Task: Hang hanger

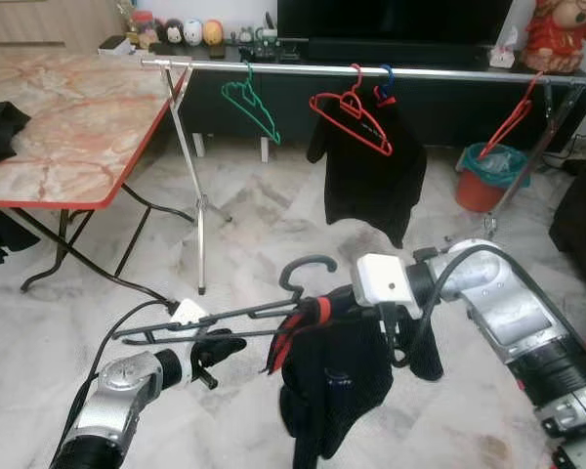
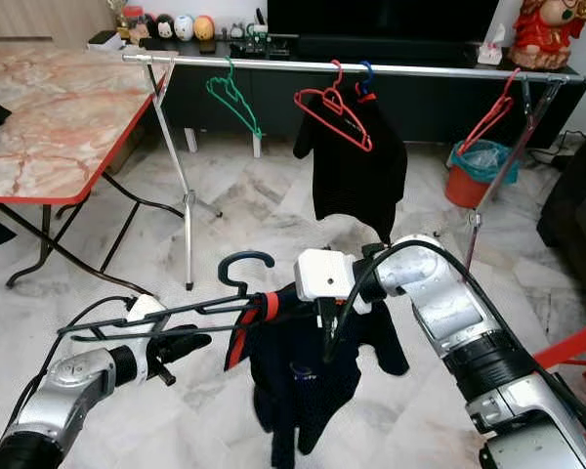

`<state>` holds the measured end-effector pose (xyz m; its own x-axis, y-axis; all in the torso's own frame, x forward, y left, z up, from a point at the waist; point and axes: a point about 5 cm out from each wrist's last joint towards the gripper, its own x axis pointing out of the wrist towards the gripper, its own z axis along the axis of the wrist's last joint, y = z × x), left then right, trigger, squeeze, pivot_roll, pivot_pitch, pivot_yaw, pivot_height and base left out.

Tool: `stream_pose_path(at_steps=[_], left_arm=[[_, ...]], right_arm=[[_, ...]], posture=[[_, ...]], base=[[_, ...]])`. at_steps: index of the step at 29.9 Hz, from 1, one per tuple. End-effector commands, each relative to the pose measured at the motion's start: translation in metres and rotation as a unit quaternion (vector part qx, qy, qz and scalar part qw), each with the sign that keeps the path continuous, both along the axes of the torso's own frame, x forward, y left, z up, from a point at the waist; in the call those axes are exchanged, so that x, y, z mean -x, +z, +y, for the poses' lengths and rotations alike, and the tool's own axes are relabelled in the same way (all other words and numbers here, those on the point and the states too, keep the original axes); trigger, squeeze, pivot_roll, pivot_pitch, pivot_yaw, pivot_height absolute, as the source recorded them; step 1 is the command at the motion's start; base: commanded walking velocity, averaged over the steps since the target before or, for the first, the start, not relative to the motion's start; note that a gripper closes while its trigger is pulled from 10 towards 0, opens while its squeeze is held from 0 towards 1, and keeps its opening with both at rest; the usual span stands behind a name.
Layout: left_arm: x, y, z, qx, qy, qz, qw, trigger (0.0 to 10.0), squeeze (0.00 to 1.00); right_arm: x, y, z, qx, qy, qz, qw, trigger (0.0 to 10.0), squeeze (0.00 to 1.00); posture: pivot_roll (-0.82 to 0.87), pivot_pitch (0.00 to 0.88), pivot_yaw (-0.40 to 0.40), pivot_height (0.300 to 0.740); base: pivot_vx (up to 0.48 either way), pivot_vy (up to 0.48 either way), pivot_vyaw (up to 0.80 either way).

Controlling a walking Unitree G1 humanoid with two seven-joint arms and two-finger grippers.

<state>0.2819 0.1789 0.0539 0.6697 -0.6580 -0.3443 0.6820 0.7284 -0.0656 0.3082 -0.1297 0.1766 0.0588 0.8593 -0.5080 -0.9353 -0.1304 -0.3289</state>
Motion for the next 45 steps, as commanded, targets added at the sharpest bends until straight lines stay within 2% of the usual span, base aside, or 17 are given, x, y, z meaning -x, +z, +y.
stream_pose_path(at_steps=[1,5,8,10,11,13,15,21,26,27,31,32,33,35,36,40,45], left_arm=[[0.003,0.004,-0.002,0.009,-0.024,-0.002,1.0,10.0,0.0],[0.008,0.006,-0.009,0.021,-0.063,0.003,0.998,10.0,0.0],[0.01,0.005,-0.007,0.0,-0.072,0.007,0.997,10.0,0.0],[0.011,0.0,-0.003,-0.035,-0.072,0.013,0.997,10.0,0.0],[0.011,-0.004,0.001,-0.07,-0.069,0.015,0.995,10.0,0.0],[0.011,-0.008,0.007,-0.112,-0.067,0.012,0.991,10.0,0.0],[0.008,-0.003,0.008,-0.107,-0.055,-0.007,0.993,10.0,0.0],[0.007,-0.005,0.008,-0.131,-0.058,-0.02,0.989,10.0,0.0],[0.006,-0.005,0.004,-0.13,-0.063,-0.026,0.989,10.0,0.0],[0.006,-0.006,0.003,-0.129,-0.069,-0.026,0.989,10.0,1.0],[0.006,-0.004,0.0,-0.127,-0.081,-0.038,0.988,10.0,1.0],[0.007,-0.002,-0.004,-0.112,-0.091,-0.041,0.989,10.0,1.0],[0.008,0.0,-0.006,-0.103,-0.098,-0.04,0.989,10.0,0.53],[0.009,0.0,-0.008,-0.098,-0.103,-0.039,0.989,10.0,0.53],[0.009,0.001,-0.01,-0.092,-0.109,-0.039,0.989,10.0,0.0],[0.014,0.002,-0.014,-0.086,-0.139,-0.029,0.986,10.0,0.0],[0.02,0.002,-0.013,-0.107,-0.177,-0.018,0.978,10.0,0.0]], right_arm=[[-0.001,0.013,0.003,-0.012,0.014,-0.024,1.0,10.0,0.0],[-0.003,0.013,0.004,-0.009,0.016,-0.026,0.999,10.0,0.0],[-0.004,0.013,0.005,-0.009,0.016,-0.027,0.999,10.0,0.0],[-0.004,0.013,0.005,-0.007,0.015,-0.028,0.999,10.0,0.0],[-0.005,0.013,0.005,-0.005,0.015,-0.029,0.999,10.0,0.0],[-0.005,0.013,0.005,-0.003,0.014,-0.03,0.999,10.0,0.0],[-0.005,0.016,0.006,-0.005,0.019,-0.032,0.999,10.0,0.0],[-0.005,0.017,0.008,-0.006,0.024,-0.036,0.999,10.0,0.0],[-0.006,0.02,0.01,-0.007,0.028,-0.041,0.999,10.0,0.0],[-0.007,0.021,0.011,-0.007,0.029,-0.042,0.999,10.0,0.0],[-0.008,0.023,0.014,-0.009,0.032,-0.046,0.998,10.0,0.0],[-0.008,0.024,0.016,-0.011,0.036,-0.047,0.998,10.0,0.0],[-0.009,0.025,0.017,-0.011,0.037,-0.048,0.998,10.0,0.0],[-0.009,0.025,0.018,-0.011,0.037,-0.049,0.998,10.0,0.0],[-0.009,0.025,0.019,-0.011,0.039,-0.05,0.998,10.0,0.0],[-0.009,0.027,0.02,-0.009,0.045,-0.052,0.998,10.0,0.0],[-0.013,0.027,0.02,-0.002,0.041,-0.058,0.998,10.0,0.0]], posture=[[0.07,0.0,-0.002,0.74],[0.07,0.0,-0.002,0.74],[0.07,0.0,-0.002,0.74],[0.07,0.0,-0.002,0.74],[0.07,0.0,-0.002,0.74],[0.07,0.0,-0.002,0.74],[0.07,0.0,-0.002,0.74],[0.07,0.0,-0.002,0.74],[0.07,0.0,-0.002,0.74],[0.07,0.0,-0.002,0.74],[0.07,0.0,-0.001,0.74],[0.07,0.0,-0.001,0.74],[0.07,0.0,-0.001,0.74],[0.07,0.0,-0.001,0.74],[0.07,0.0,-0.001,0.74],[0.07,0.0,-0.002,0.74],[0.07,0.0,-0.002,0.74]], base=[[0.0,0.0,0.0],[0.0,0.0,0.0],[0.0,0.0,0.0],[0.0,0.0,0.0],[0.0,0.0,0.0],[0.0,0.0,0.0],[0.0,0.0,0.0],[0.0,0.0,0.0],[0.0,0.0,0.0],[0.0,0.0,0.0],[0.0,0.0,0.0],[0.0,0.0,0.0],[0.0,0.0,0.0],[0.0,0.0,0.0],[0.0,0.0,0.0],[0.0,0.0,0.0],[0.0,0.0,0.0]])
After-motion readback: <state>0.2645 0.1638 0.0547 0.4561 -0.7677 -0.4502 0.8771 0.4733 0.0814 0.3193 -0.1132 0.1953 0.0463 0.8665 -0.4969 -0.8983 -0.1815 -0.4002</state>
